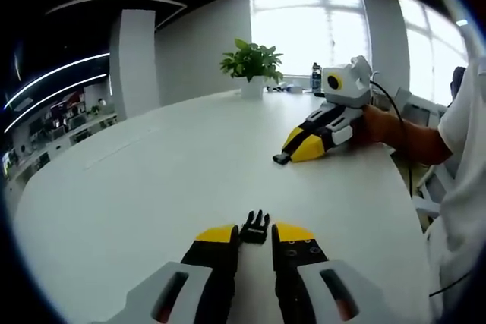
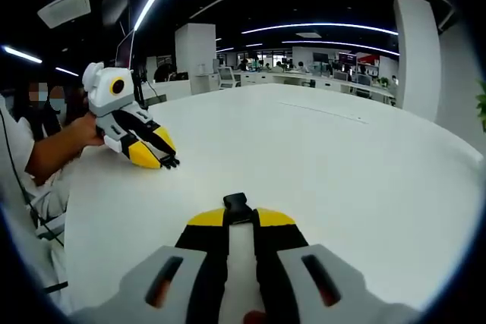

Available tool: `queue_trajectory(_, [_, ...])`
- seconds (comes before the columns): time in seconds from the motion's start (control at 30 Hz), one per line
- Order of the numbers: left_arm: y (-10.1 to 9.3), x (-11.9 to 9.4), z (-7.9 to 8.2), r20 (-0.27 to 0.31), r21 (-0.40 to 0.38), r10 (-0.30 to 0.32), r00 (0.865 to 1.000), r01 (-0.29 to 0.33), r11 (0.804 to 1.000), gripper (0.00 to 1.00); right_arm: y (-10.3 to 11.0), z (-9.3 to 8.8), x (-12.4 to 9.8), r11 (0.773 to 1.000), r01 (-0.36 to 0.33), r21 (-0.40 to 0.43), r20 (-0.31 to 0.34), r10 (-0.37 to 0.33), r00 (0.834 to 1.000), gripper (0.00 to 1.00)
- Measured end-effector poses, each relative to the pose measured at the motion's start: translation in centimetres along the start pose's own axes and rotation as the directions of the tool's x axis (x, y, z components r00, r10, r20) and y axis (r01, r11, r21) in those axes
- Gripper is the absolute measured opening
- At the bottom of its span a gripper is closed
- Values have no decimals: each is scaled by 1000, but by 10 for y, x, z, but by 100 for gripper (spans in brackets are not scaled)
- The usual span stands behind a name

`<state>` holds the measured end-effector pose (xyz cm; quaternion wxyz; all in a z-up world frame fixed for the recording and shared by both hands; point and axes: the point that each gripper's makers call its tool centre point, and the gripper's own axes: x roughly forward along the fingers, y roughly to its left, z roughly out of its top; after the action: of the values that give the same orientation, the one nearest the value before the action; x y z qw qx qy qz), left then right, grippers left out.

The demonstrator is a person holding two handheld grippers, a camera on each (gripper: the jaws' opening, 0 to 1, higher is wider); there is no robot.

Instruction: Snap the two parts of the plastic buckle together until the buckle closes and remains connected.

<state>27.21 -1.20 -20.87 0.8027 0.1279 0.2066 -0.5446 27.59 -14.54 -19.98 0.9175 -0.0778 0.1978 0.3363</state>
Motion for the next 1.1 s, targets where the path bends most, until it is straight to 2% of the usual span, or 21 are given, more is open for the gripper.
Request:
queue_trajectory(0.63, [-1,0,0,7,-15,-43,999,43,999,15,-1,0,1,999,-31,-34,-7,31,1000,13])
queue_trajectory(1.1, [-2,0,0,5,0,-74,997,74,997,15,4,0,-1,984,-157,-78,-6,157,988,17])
